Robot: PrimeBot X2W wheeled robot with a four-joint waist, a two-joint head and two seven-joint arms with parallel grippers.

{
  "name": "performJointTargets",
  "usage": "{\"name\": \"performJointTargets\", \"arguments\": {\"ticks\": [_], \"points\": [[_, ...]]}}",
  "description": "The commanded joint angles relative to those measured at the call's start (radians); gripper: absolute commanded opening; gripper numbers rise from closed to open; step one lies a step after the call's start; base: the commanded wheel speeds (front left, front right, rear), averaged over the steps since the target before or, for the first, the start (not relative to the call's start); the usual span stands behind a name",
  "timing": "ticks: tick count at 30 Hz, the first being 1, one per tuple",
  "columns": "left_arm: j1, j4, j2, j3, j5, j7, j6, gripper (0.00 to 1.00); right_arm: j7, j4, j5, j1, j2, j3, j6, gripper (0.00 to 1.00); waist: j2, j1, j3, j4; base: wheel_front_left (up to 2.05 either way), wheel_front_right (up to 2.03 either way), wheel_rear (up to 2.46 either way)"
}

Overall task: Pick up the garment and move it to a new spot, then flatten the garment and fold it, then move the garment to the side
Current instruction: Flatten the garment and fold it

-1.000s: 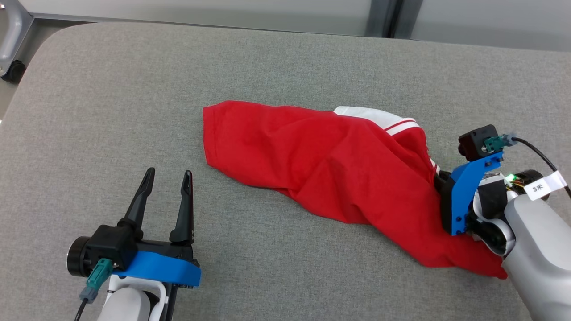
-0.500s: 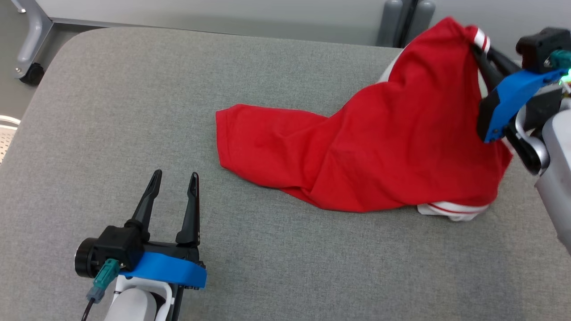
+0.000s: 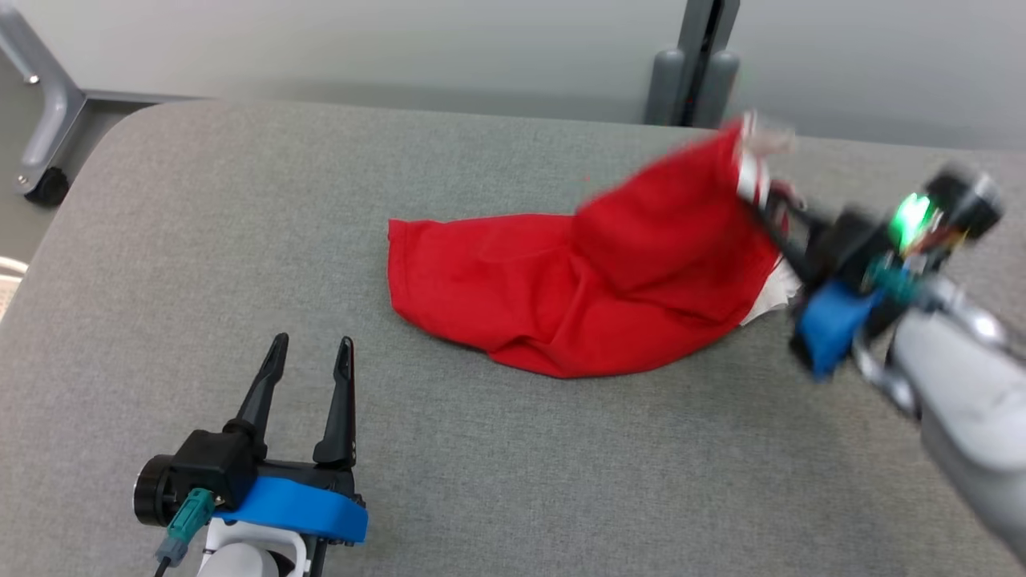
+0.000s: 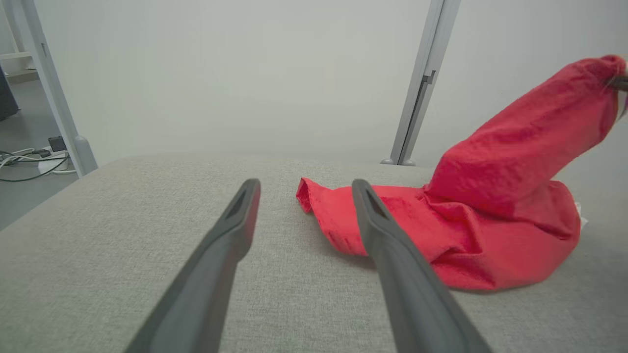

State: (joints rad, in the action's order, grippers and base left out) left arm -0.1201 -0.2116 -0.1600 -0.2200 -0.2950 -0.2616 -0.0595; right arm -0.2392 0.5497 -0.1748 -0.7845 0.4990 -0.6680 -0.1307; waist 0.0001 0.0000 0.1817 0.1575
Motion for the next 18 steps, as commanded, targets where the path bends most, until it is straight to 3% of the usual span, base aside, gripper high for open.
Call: {"name": "performJointTargets", "arguments": {"ticks": [1, 4, 9, 15, 18], "points": [[0.007, -0.001, -0.003, -0.001, -0.001, -0.005, -0.004, 1.0, 0.016, -0.021, -0.038, 0.038, 0.023, -0.031, 0.0, 0.0, -0.0001, 0.0, -0.014, -0.012, 0.0, 0.0, 0.0], [0.014, -0.001, -0.006, 0.005, -0.004, -0.004, 0.002, 1.0, 0.069, -0.102, -0.134, 0.155, 0.092, -0.128, 0.0, 0.0, -0.0001, 0.0, -0.029, -0.03, 0.0, 0.0, 0.0], [0.03, 0.005, -0.014, 0.016, -0.008, -0.005, 0.006, 1.0, 0.161, -0.268, -0.251, 0.309, 0.202, -0.167, 0.0, 0.0, -0.0001, 0.0, -0.038, -0.062, 0.0, 0.0, 0.0], [0.029, 0.009, -0.014, 0.019, -0.012, -0.005, 0.011, 1.0, 0.286, -0.387, -0.288, 0.506, 0.263, -0.088, 0.0, 0.0, -0.0001, 0.0, -0.041, -0.09, 0.0, 0.0, 0.0], [0.029, 0.009, -0.016, 0.023, -0.012, -0.005, 0.013, 1.0, 0.34, -0.386, -0.311, 0.601, 0.254, -0.02, 0.0, 0.0, -0.0001, 0.0, -0.041, -0.102, 0.0, 0.0, 0.0]]}}
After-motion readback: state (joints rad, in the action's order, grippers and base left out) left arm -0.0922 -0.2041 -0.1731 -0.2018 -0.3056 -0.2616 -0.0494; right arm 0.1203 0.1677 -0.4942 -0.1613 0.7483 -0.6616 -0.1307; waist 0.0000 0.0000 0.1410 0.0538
